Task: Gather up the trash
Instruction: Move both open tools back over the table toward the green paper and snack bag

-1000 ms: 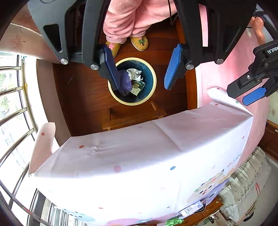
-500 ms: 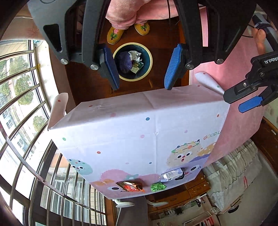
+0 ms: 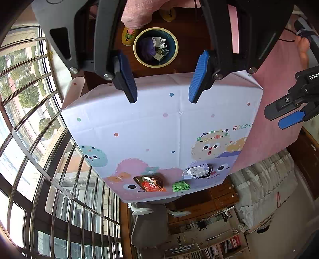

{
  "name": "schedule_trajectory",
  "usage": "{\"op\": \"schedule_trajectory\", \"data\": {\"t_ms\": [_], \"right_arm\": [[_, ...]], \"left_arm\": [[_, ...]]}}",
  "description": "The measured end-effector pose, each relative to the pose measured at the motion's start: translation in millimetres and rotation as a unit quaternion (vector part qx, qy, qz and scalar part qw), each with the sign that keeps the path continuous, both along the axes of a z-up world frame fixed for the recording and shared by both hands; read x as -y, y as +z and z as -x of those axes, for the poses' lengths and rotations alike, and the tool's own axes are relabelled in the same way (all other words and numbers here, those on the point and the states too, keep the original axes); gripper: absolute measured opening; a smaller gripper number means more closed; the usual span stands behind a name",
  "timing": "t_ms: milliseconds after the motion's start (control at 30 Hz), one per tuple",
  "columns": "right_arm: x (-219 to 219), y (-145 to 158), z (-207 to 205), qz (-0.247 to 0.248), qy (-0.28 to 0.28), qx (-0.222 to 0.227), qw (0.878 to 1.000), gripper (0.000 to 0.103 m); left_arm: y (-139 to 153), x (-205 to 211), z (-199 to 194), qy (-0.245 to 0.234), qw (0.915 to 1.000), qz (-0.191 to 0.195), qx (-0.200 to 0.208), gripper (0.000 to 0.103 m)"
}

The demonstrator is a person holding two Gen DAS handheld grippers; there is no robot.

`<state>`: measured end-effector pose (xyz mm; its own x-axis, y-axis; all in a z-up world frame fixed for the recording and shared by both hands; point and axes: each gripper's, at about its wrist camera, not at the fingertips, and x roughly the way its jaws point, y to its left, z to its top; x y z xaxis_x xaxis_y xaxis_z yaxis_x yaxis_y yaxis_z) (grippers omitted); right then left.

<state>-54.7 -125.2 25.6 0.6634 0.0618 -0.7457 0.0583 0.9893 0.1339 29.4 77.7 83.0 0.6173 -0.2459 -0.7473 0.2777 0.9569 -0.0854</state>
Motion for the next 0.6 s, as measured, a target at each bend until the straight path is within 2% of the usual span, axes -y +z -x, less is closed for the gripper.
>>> {"op": "schedule_trajectory", "data": {"t_ms": [133, 267, 333, 600], "right_arm": [[12, 1, -36, -0.001, 0.008, 0.001, 1.0, 0.05], [29, 0, -94, -0.001, 0.023, -0.001, 1.0, 0.052], [39, -3, -129, 0.0, 0.034, -0.003, 0.999, 0.06], [81, -20, -293, 0.004, 0.08, -0.031, 0.996, 0.063]], "left_arm": [[6, 5, -36, 0.01, 0.9998, -0.009, 0.013, 0.088], [3, 11, -89, 0.03, 0.9993, -0.016, 0.013, 0.088], [-2, 15, -120, 0.04, 0.999, -0.018, 0.004, 0.088], [-35, 43, -253, 0.106, 0.9928, -0.033, -0.046, 0.088]]}}
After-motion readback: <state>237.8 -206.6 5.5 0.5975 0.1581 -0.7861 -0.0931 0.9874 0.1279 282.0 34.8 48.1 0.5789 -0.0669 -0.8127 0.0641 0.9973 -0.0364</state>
